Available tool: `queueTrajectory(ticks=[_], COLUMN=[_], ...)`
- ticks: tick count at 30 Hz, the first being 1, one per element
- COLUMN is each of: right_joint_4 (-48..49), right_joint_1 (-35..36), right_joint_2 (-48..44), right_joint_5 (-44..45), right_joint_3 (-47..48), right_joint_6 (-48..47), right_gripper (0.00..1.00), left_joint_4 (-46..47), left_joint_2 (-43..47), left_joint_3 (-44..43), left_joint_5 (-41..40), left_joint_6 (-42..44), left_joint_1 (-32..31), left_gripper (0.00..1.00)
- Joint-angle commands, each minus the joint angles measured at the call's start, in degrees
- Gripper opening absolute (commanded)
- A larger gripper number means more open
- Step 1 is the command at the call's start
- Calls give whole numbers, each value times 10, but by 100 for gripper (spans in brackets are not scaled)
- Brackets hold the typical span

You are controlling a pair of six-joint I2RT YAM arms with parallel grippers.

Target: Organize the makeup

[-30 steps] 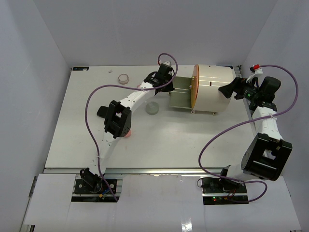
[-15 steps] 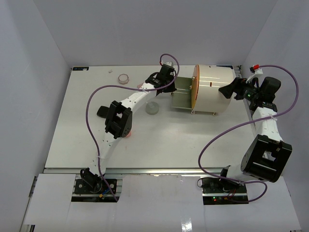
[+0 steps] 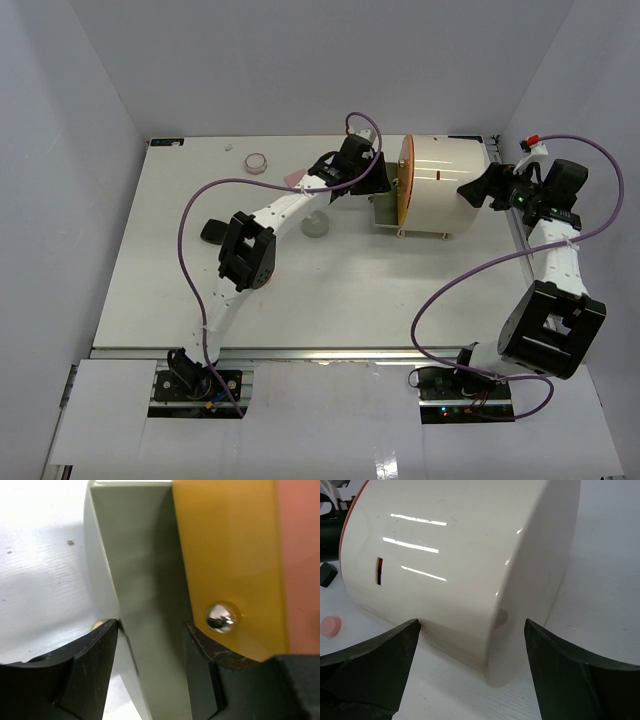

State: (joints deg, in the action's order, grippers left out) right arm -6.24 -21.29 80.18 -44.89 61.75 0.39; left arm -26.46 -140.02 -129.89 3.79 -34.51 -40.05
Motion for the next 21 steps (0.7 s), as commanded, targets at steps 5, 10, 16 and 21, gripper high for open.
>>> queueTrajectory(ticks=[5, 10, 16, 21], right_joint_4=[-85, -118, -178, -279], right_joint_1=[-40, -65, -82, -68], right_joint_2=[-21, -36, -78, -130], right_joint_5=[10, 9, -16, -121], right_joint_3=[50, 74, 118, 153], right_joint_6=[-68, -102, -208, -358], right_gripper=[90, 90, 90, 90], left_joint_4=[30, 32, 44, 72], left_joint_2=[110, 142, 204, 305], left_joint_3=[46, 87, 169, 292], left_joint_5=[-3, -28, -53, 4], left_joint_6=[0, 8, 41, 101], left_joint_1=[-2, 8, 28, 65], left_gripper=[67, 67, 67, 68])
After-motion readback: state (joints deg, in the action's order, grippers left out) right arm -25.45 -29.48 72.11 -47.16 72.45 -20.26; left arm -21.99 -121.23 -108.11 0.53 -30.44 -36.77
